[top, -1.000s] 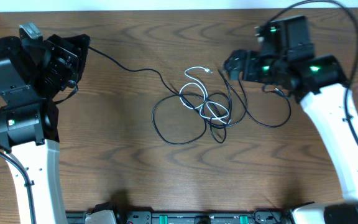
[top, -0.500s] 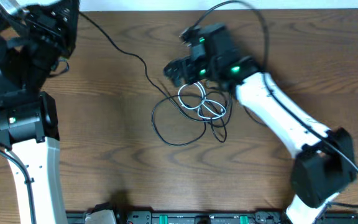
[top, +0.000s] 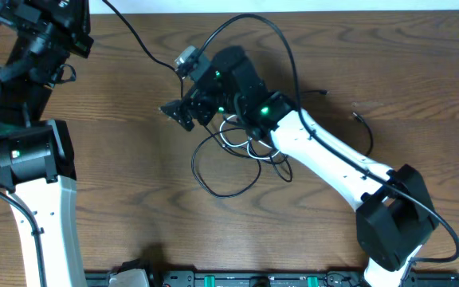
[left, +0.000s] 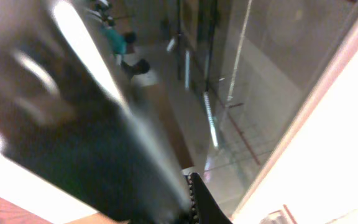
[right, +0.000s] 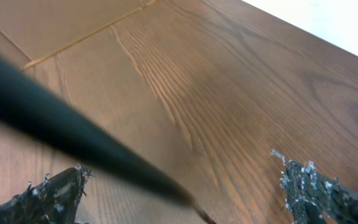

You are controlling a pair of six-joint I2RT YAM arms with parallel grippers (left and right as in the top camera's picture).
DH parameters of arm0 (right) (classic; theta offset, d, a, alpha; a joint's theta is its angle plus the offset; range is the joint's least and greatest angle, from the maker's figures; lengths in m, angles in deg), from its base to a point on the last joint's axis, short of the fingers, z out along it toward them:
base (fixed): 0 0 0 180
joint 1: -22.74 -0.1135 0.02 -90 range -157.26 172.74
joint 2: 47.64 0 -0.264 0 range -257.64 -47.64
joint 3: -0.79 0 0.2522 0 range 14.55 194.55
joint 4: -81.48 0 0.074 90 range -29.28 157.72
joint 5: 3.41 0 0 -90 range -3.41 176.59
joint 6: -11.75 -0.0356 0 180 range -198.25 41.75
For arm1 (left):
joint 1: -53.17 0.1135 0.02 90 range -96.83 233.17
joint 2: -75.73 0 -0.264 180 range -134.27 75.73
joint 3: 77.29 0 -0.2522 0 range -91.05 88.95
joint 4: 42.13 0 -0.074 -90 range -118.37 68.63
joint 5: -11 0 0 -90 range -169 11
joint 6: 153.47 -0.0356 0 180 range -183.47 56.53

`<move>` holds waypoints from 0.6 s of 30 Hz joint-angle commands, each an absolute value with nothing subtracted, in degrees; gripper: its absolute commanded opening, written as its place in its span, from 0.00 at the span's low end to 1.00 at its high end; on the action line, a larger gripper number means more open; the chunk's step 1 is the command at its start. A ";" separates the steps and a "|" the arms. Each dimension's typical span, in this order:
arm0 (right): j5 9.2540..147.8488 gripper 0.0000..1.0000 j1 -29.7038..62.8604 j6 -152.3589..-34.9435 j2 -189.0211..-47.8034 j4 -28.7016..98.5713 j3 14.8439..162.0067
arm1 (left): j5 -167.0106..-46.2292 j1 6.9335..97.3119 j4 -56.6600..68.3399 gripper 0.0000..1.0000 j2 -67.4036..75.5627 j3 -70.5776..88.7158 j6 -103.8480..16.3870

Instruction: Untangle cables

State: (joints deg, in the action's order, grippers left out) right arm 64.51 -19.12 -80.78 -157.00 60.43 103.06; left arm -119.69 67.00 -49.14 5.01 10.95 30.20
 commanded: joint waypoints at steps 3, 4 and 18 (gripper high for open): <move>75.55 0.96 -22.40 -81.19 -156.96 60.91 103.23 | -120.87 67.19 -51.83 0.07 5.42 10.34 34.77; 76.97 0.78 -22.71 -82.42 -156.96 61.13 103.23 | -121.13 67.19 -51.76 0.08 5.40 10.34 34.75; 80.55 0.01 -16.98 -95.40 -143.73 61.22 103.26 | -121.59 67.26 -29.80 0.08 5.29 10.34 20.43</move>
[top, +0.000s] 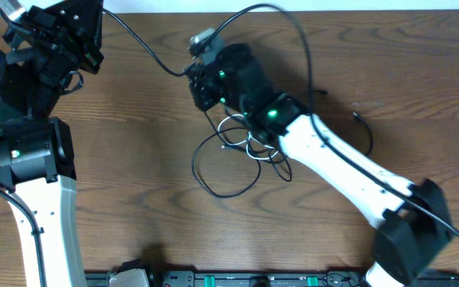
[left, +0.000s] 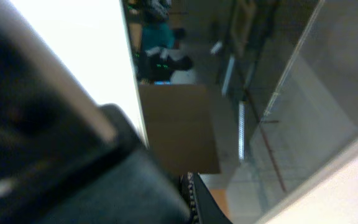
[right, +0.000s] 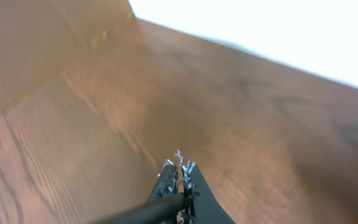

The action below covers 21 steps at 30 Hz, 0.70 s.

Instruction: Untangle cables

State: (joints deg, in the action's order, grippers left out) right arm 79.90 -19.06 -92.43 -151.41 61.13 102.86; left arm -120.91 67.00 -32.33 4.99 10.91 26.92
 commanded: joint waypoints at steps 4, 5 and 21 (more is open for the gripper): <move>80.35 0.01 -14.91 -95.42 -138.64 58.70 103.26 | -118.40 67.26 -24.71 0.15 5.29 10.34 12.76; 80.07 0.01 -14.51 -95.40 -137.53 57.87 103.26 | -116.15 67.26 -22.74 0.17 5.29 10.34 9.37; 75.72 0.01 -5.05 -99.20 -123.12 66.46 103.39 | -114.23 67.17 3.77 0.53 -0.15 10.34 -26.34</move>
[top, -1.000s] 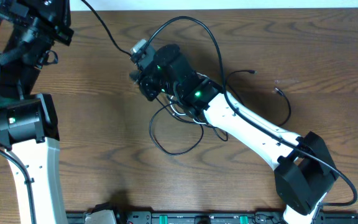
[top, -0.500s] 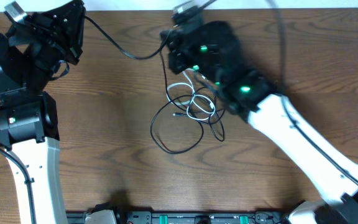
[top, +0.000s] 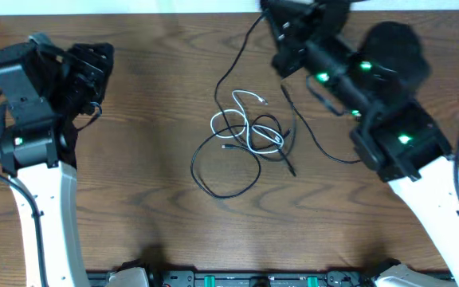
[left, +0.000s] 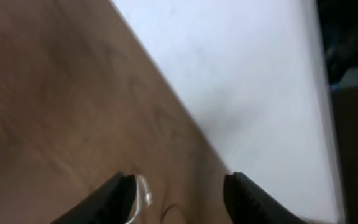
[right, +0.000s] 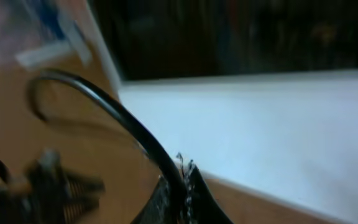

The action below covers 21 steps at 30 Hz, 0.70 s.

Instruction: Untangle cables

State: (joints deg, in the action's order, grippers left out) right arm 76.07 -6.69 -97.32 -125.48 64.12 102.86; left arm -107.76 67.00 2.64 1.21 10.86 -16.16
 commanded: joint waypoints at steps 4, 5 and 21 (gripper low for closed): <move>75.68 0.01 -1.92 -103.62 -121.48 72.19 103.58 | -120.89 66.93 8.56 0.68 -1.90 10.34 -32.09; 75.68 0.01 -1.18 -104.43 -121.22 73.00 103.76 | -121.53 66.54 9.65 0.68 -2.29 10.34 -33.27; 80.70 0.01 3.72 -116.69 -121.13 74.11 106.86 | -132.41 45.27 11.21 0.75 -3.95 10.34 -66.58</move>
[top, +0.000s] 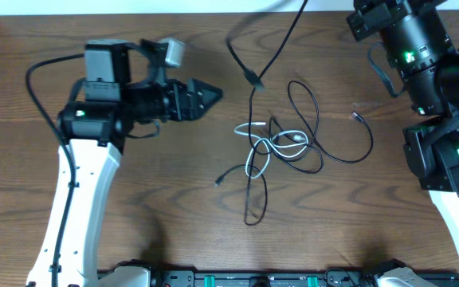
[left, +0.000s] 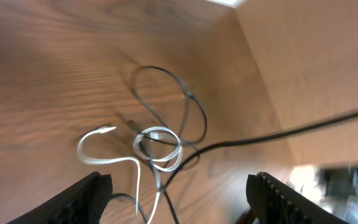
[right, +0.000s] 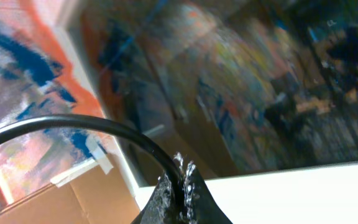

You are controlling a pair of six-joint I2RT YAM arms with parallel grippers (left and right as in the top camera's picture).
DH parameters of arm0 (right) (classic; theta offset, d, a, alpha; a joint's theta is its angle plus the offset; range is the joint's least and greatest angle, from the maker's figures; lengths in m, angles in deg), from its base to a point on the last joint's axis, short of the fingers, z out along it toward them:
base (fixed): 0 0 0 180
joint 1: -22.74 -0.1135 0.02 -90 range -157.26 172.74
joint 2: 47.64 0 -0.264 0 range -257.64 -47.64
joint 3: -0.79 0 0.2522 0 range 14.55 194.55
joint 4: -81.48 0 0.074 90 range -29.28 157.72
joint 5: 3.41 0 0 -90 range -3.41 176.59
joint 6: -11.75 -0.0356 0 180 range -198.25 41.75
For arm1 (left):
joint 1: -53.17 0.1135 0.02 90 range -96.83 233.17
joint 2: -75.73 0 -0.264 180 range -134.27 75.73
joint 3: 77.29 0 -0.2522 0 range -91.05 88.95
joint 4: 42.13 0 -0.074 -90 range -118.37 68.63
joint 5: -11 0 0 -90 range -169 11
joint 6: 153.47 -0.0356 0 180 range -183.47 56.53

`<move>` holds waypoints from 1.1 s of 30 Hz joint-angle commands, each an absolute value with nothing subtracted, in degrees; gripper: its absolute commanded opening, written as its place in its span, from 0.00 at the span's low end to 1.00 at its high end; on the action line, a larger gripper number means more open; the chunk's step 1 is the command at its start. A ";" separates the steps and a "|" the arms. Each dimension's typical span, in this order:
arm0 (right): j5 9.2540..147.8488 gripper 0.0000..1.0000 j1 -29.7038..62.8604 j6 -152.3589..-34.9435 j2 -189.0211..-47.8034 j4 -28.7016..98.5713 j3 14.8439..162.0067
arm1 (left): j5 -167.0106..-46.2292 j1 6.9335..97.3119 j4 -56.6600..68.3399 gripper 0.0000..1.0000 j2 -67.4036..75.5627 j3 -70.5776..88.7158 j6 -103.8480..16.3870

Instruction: Untangle cables

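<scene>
A tangle of black and white cables (top: 281, 147) lies mid-table. One black cable (top: 253, 76) rises out of it and leaves the overhead view at the top edge. In the right wrist view my right gripper (right: 180, 186) is shut on that black cable (right: 73, 123), held high off the table. My left gripper (top: 205, 96) is open, level with the tangle's left side and pointing at it. Seen from the left wrist, the left gripper (left: 179, 190) frames the white cable (left: 107, 152), a black loop (left: 166, 99) and the raised black cable (left: 291, 130).
The right arm (top: 421, 56) fills the overhead view's top right corner. A thin black cable end (top: 357, 117) lies to the right of the tangle. The table's far edge (top: 213, 12) runs along the top, and a black rail (top: 237, 279) along the front.
My left gripper has come from the far left corner to just left of the tangle, open. The right arm has moved further right, and the tangle has shifted right and changed shape.
My right gripper was open at the tangle's upper left, the left arm up in the far left corner. Then the right was shut on a black cable, then near the far edge with it. Now it holds the cable high at top right.
</scene>
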State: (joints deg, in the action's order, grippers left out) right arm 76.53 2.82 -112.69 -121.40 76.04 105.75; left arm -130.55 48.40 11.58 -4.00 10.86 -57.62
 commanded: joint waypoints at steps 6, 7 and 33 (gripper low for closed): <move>83.39 0.01 4.83 -123.07 -121.79 71.95 106.86 | -131.89 38.98 5.74 0.75 -3.97 10.34 -71.37; 83.35 0.01 4.83 -123.44 -121.79 71.95 106.86 | -131.84 38.60 4.93 0.74 -3.97 10.34 -71.39; 81.71 0.01 9.16 -126.46 -121.79 63.58 106.86 | -129.85 33.77 -8.16 0.08 -6.99 10.34 -67.61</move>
